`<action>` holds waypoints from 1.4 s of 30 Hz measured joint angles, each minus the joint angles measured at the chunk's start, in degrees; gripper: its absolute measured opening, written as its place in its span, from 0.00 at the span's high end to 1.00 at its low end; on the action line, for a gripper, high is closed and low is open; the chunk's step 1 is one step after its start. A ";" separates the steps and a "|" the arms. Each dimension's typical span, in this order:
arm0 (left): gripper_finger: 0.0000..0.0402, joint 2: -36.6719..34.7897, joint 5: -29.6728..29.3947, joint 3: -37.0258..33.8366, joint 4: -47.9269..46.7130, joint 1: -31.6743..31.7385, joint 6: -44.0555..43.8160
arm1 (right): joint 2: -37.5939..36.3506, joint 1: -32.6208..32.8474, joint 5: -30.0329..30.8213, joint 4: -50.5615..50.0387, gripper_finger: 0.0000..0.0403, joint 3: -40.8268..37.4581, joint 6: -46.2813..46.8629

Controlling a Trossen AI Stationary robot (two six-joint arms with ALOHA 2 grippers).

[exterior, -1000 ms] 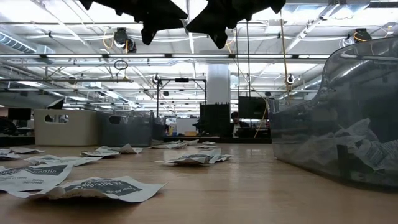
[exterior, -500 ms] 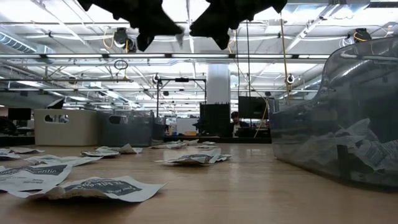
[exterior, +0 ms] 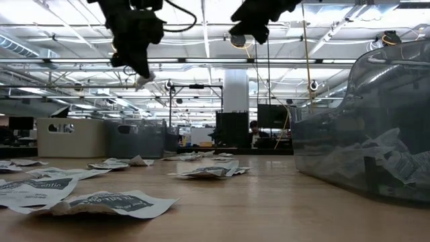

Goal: Pick & Place First Aid Supplies
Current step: Put the white ointment pack into the top black bin

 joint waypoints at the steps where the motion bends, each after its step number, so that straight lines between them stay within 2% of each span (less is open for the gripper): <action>1: 1.00 1.39 -0.25 1.73 -1.62 1.14 0.03 | -0.18 0.02 0.04 0.41 0.58 -0.02 -0.14; 5: 1.00 8.30 -1.56 7.75 -10.55 5.82 -0.11 | -0.70 0.00 0.09 1.13 0.58 0.03 -0.35; 9: 1.00 15.13 -3.30 13.89 -14.82 10.16 0.03 | -0.64 0.00 0.11 1.02 0.59 0.03 -0.01; 13: 1.00 20.85 -3.27 16.72 -16.78 12.94 0.29 | -0.64 0.00 0.08 1.07 0.59 0.03 -0.39; 24: 1.00 30.23 -3.34 14.61 -11.75 13.42 -0.55 | -0.64 -0.02 0.11 1.02 0.59 0.03 -3.59; 29: 0.99 32.20 -3.31 14.61 -11.32 13.42 -1.36 | -0.64 -0.02 0.15 0.62 0.59 0.03 -4.58; 35: 0.87 32.25 -5.10 14.59 -11.00 13.42 -3.84 | -0.64 -0.02 0.15 0.60 0.59 0.03 -4.88; 42: 0.58 31.90 -4.35 14.59 -11.06 13.98 -3.63 | -0.64 -0.02 0.17 0.63 0.60 0.03 -5.91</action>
